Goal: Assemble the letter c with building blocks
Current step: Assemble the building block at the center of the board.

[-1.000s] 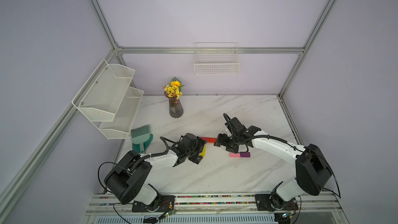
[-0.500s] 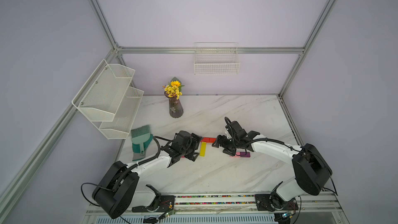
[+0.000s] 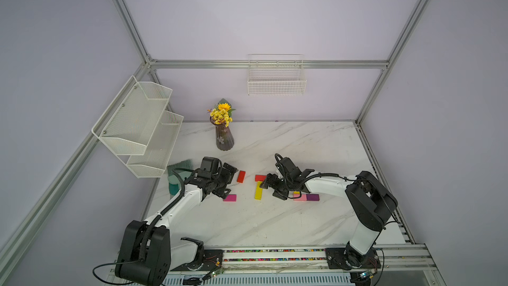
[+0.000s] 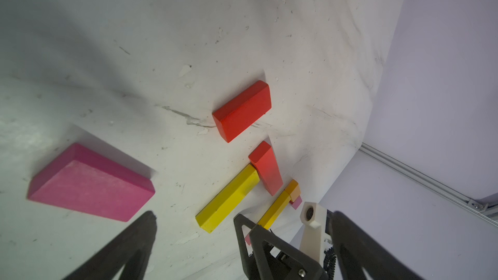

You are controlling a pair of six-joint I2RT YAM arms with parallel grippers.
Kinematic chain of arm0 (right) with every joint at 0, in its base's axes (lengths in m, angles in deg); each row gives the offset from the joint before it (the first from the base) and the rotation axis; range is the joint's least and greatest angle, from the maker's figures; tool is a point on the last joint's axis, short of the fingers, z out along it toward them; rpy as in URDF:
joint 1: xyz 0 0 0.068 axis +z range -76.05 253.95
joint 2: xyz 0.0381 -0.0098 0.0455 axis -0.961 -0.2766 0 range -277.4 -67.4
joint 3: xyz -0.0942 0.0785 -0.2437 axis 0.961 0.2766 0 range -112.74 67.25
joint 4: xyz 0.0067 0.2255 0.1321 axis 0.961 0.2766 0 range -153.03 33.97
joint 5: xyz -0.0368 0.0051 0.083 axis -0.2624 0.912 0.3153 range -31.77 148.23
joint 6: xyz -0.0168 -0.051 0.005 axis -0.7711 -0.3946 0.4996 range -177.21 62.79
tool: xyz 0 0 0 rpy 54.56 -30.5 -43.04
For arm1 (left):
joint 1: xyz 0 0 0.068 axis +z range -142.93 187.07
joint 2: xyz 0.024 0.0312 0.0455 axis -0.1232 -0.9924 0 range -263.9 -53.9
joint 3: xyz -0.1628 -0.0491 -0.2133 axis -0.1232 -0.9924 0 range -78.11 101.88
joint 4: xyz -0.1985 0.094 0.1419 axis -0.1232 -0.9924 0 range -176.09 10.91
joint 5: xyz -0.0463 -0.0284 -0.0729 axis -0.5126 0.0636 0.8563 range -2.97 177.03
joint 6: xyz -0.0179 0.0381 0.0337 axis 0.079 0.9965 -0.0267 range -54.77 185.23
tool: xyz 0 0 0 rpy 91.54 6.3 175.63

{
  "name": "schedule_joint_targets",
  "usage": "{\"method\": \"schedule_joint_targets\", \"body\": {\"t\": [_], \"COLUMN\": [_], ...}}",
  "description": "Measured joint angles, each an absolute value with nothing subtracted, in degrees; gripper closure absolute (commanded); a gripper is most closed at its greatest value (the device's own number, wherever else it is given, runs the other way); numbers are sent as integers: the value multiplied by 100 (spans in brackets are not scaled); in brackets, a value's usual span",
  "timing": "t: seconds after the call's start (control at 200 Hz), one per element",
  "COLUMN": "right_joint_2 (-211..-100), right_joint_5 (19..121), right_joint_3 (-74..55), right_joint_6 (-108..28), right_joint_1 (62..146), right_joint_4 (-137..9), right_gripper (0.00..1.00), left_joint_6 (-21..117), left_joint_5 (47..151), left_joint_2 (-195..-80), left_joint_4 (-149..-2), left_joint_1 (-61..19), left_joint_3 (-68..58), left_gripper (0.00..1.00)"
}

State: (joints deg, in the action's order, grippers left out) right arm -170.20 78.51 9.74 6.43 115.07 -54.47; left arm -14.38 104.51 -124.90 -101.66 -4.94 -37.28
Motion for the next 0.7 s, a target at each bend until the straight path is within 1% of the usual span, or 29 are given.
{"method": "schedule_joint_targets", "body": {"t": [0.265,0.7], "right_joint_2": [-17457,-17606], "right_joint_5": [7901,7897], "right_joint_3": [611,486], "right_joint_6": [876,1091], "right_joint_1": [11599,11623], "right_joint_4": [-5895,-6059], "right_gripper": [16,16], "left_joint_6": [-1025,-850], "left_joint_5": [10746,11004], "left_joint_2": [-12490,-12529], "left_joint_4": [-10489,-10533], "left_joint_1": [-218,-137], "left_joint_3": [-3728,-3730], "left_gripper": [0,0]}}
